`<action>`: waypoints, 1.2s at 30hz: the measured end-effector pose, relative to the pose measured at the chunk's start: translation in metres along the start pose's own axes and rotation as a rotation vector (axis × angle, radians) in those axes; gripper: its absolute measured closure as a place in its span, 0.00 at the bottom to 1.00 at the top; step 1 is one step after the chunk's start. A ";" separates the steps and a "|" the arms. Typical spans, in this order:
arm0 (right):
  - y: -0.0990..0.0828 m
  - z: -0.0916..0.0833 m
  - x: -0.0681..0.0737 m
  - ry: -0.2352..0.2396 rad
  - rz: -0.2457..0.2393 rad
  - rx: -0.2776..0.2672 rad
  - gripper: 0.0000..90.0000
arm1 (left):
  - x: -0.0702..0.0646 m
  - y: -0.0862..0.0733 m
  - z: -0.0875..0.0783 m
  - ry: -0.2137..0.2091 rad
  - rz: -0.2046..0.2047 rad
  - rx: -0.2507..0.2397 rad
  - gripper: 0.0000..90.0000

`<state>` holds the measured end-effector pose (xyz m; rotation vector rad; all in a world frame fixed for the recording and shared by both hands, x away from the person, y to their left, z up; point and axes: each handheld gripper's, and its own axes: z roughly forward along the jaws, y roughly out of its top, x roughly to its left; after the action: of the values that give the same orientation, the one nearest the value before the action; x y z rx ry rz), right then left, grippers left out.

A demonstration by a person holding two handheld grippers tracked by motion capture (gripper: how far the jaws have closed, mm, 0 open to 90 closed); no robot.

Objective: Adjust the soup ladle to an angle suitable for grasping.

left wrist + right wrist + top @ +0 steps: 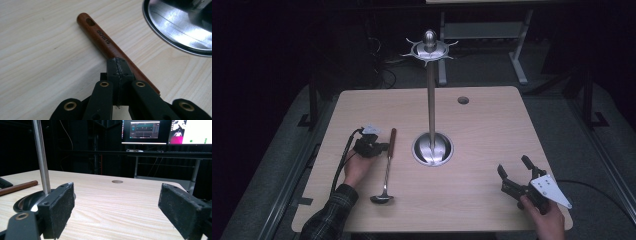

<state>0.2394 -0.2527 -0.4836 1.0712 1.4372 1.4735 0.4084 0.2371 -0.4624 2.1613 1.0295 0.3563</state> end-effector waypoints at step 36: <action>0.000 0.000 0.000 0.002 -0.003 -0.001 0.14 | -0.037 0.012 0.012 -0.120 0.084 0.030 1.00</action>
<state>0.2394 -0.2530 -0.4837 1.0666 1.4392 1.4732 0.3977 0.1973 -0.4608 2.2288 0.8850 0.2486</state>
